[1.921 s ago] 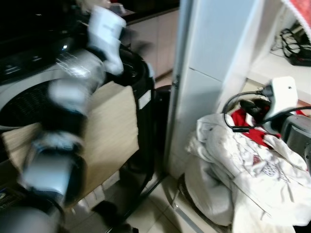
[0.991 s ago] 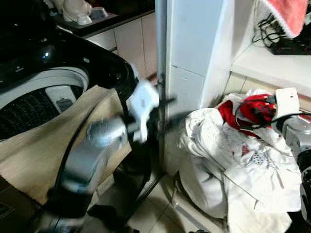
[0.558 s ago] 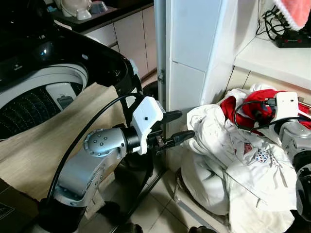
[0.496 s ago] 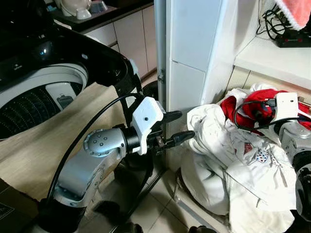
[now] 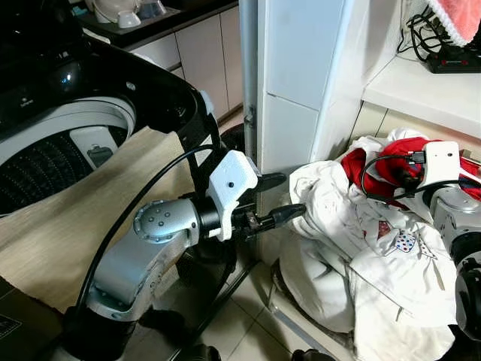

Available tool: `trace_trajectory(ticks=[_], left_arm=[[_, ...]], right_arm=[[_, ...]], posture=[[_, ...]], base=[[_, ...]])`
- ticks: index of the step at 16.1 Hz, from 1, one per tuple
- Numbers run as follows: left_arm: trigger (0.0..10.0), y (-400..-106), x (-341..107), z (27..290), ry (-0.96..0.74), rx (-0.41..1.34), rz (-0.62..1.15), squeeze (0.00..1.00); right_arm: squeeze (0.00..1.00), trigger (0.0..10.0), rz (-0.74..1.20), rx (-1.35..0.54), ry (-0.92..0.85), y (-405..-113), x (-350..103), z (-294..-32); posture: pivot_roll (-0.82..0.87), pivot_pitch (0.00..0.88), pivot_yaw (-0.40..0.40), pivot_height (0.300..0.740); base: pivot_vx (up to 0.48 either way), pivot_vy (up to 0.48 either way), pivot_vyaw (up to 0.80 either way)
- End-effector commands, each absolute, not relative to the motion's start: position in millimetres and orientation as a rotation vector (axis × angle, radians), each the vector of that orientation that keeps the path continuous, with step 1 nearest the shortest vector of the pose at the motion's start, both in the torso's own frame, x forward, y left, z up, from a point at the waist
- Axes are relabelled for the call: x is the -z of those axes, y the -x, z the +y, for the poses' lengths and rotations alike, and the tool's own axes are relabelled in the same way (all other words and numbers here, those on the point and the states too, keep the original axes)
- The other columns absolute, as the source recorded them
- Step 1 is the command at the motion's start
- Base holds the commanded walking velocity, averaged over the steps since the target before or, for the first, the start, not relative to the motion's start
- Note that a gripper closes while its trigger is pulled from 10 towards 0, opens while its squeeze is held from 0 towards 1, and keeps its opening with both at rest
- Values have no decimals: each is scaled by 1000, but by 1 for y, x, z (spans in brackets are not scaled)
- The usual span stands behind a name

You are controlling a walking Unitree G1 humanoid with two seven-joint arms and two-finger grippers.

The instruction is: Clothes washing

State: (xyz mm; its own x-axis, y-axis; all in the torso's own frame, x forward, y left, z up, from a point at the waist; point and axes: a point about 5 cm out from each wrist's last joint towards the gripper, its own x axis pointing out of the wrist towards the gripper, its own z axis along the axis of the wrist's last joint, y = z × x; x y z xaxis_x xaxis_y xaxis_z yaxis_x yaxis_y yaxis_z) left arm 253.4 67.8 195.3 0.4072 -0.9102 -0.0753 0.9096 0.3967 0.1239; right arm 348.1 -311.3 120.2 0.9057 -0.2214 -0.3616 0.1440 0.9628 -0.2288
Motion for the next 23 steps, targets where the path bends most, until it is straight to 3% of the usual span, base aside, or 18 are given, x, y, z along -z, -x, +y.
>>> trace_trajectory(ticks=[1, 9, 13, 17, 21, 23], left_arm=[[10000, -255, -195, 68, -163, 1149, -2, 0], [10000, -264, -192, 64, -181, 1110, -4, 0], [10000, -282, -198, 59, -129, 995, -58, 0], [10000, -290, -209, 62, -137, 967, -120, 0], [10000, -298, -235, 58, -107, 958, -228, 0], [10000, -300, -239, 56, -82, 961, -236, 16]], right_arm=[[0, 0, 388, 190, 181, -351, -124, -311], [0, 0, 360, 230, 122, -349, -130, -320], [0, 0, 223, 201, 51, -352, -152, -325], [0, 0, 59, 35, 49, -344, -193, -308], [0, 0, -80, -291, 0, -301, -269, -276], [0, 0, -120, -333, -34, -294, -283, -271]], posture=[[72, 62, 78, 740], [27, 31, 75, 740], [-53, 3, 52, 740], [-89, 0, 59, 740], [-107, 0, 62, 740], [-108, 0, 63, 740]], base=[[0, 0, 0], [0, 0, 0], [0, 0, 0], [0, 0, 0], [0, 0, 0], [0, 0, 0]])
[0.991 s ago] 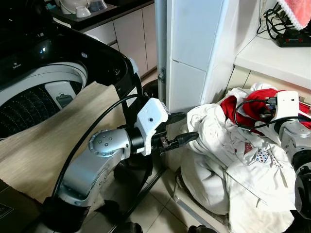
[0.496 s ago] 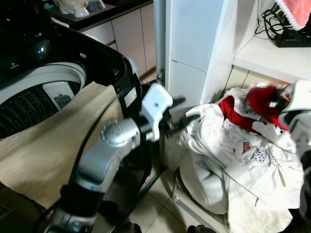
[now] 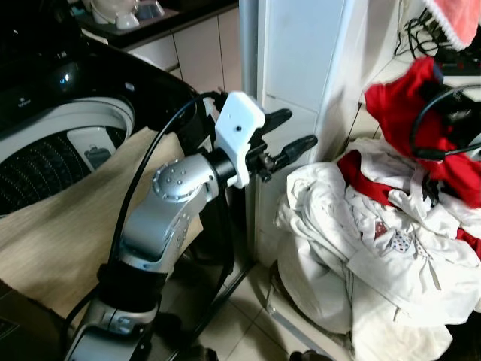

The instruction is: Clothes washing

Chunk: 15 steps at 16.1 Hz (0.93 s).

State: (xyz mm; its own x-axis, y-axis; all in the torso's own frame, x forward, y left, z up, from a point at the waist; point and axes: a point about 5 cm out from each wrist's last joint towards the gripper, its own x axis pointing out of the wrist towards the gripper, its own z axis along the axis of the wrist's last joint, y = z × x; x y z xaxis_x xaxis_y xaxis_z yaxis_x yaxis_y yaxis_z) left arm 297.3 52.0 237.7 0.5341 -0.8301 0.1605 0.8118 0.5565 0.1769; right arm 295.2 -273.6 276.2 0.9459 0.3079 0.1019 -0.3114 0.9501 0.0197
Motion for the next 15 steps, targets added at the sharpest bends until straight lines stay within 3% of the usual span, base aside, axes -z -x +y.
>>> trace_trajectory(ticks=[1, 5, 8, 10, 11, 12, 13, 15], left_arm=[[10000, -301, -245, 51, -41, 967, -246, 1000], [10000, -301, -256, 45, 32, 984, -282, 1000], [10000, -297, -280, 36, 250, 1030, -376, 1000], [10000, -295, -283, 32, 264, 1045, -384, 1000], [10000, -294, -277, 27, 221, 1046, -364, 686], [10000, -293, -275, 24, 216, 1052, -354, 125], [10000, -291, -272, 19, 229, 1066, -335, 0], [10000, -286, -265, 12, 223, 1105, -311, 0]], right_arm=[[0, 0, -223, -382, -75, -286, -316, -265], [0, 0, -325, -498, -210, -274, -355, -252], [0, 0, -210, -630, -237, -274, -333, -221], [0, 0, -159, -665, -264, -274, -321, -205], [0, 0, -140, -700, -288, -273, -316, -194], [0, 0, -132, -714, -292, -273, -314, -190], [0, 0, -124, -731, -308, -271, -313, -184], [0, 0, -125, -738, -320, -270, -313, -180]], posture=[[-109, 0, 64, 740], [-107, 0, 54, 740], [-110, 0, 49, 740], [-106, 0, 45, 740], [-104, 0, 43, 740], [-104, 0, 43, 740], [-104, 0, 42, 740], [-108, 0, 43, 740]], base=[[0, 0, 0], [0, 0, 0], [0, 0, 0], [0, 0, 0], [0, 0, 0], [0, 0, 0], [0, 0, 0], [0, 0, 0]])
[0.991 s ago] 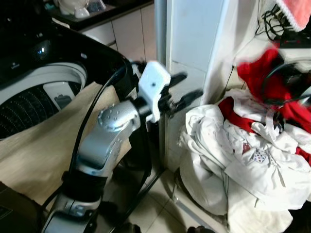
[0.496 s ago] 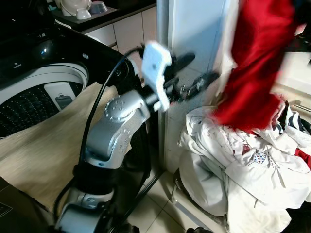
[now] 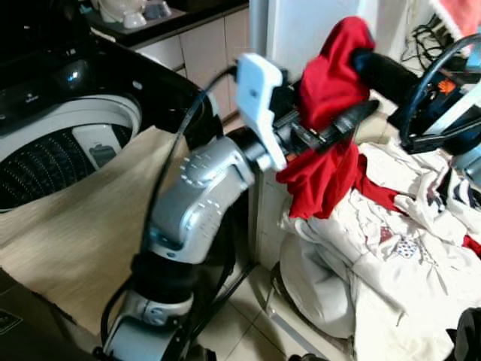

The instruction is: Clothes washing

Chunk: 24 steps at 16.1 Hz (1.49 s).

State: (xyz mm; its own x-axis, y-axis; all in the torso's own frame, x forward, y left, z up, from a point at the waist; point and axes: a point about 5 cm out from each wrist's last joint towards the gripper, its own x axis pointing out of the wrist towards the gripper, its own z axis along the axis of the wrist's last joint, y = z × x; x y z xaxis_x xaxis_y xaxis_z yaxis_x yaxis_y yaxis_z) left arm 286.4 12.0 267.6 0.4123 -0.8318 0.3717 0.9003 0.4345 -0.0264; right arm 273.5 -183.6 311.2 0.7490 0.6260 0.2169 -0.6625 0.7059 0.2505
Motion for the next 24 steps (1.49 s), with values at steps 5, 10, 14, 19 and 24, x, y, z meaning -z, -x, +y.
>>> trace_trajectory(ticks=[5, 10, 14, 19, 24], left_arm=[[0, -292, -262, 15, 239, 1056, -293, 0], [0, -291, -261, 16, 235, 1070, -293, 0], [0, -292, -260, 16, 235, 1073, -292, 0], [0, -292, -260, 16, 236, 1074, -292, 0], [0, -295, -262, 19, 250, 1055, -303, 0]], right_arm=[[0, 0, -127, -739, -341, -265, -314, -176], [0, 0, -116, -733, -359, -262, -313, -174], [0, 0, -116, -727, -368, -261, -314, -175], [0, 0, -118, -726, -371, -261, -314, -175], [1000, 10000, -130, -715, -427, -261, -316, -178]], posture=[[-113, 0, 53, 740], [-108, 0, 44, 740], [-107, 0, 41, 740], [-107, 0, 41, 740], [-109, 0, 44, 740]], base=[[0, 0, 0], [0, 0, 0], [0, 0, 0], [0, 0, 0], [0, 0, 0]])
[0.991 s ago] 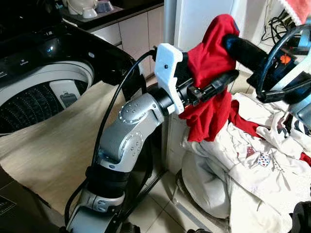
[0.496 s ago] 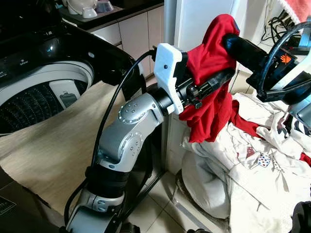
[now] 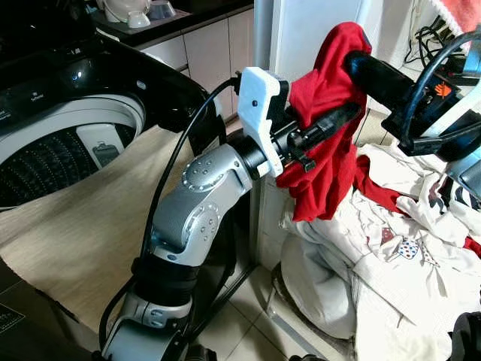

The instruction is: Clothes washing

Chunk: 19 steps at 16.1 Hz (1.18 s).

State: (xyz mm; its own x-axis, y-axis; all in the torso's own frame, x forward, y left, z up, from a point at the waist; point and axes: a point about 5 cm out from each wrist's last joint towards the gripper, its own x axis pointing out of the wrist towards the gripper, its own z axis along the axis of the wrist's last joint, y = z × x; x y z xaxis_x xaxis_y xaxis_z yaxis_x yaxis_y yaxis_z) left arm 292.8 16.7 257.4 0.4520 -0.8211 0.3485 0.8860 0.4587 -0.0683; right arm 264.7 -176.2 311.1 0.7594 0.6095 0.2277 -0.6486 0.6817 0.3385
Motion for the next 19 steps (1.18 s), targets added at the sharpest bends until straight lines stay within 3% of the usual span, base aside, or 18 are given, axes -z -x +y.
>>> trace_trajectory(ticks=[1, 5, 6, 7, 9, 12, 13, 14, 16, 19], left_arm=[[0, -296, -263, 20, 250, 1049, -305, 0], [0, -309, -272, 32, 237, 951, -352, 0], [0, -316, -281, 41, 216, 883, -396, 0], [0, -325, -293, 53, 201, 812, -443, 0], [0, -340, -319, 79, 122, 643, -552, 0], [0, -354, -392, 153, -284, 133, -815, 0], [0, -353, -399, 159, -338, 86, -842, 0], [0, -350, -424, 177, -530, -69, -916, 0], [0, -358, -437, 201, -749, -233, -879, 0], [0, -379, -408, 235, -918, -333, -622, 0]], right_arm=[[1000, 10000, -139, -721, -435, -260, -318, -178], [1000, 10000, -176, -656, -418, -260, -327, -190], [745, 10000, -172, -622, -398, -261, -328, -196], [0, 10000, -174, -625, -382, -259, -329, -198], [0, 10000, -160, -600, -339, -260, -326, -200], [0, 10000, -117, -622, -263, -259, -318, -191], [0, 10000, -113, -631, -257, -258, -318, -190], [0, 10000, -100, -665, -237, -255, -315, -184], [0, 10000, -80, -711, -208, -253, -308, -174], [0, 10000, -47, -776, -179, -247, -296, -154]], posture=[[-109, 0, 44, 740], [-110, 0, 53, 740], [-110, 0, 53, 740], [-110, 0, 53, 740], [-107, 0, 56, 740], [-106, 0, 58, 740], [-106, 0, 58, 740], [-104, 0, 59, 740], [-101, 0, 70, 740], [-110, 0, 84, 740]], base=[[0, 0, 0], [0, 0, 0], [0, 0, 0], [0, 0, 0], [0, 0, 0], [0, 0, 0], [0, 0, 0], [0, 0, 0], [0, 0, 0], [0, 0, 0]])
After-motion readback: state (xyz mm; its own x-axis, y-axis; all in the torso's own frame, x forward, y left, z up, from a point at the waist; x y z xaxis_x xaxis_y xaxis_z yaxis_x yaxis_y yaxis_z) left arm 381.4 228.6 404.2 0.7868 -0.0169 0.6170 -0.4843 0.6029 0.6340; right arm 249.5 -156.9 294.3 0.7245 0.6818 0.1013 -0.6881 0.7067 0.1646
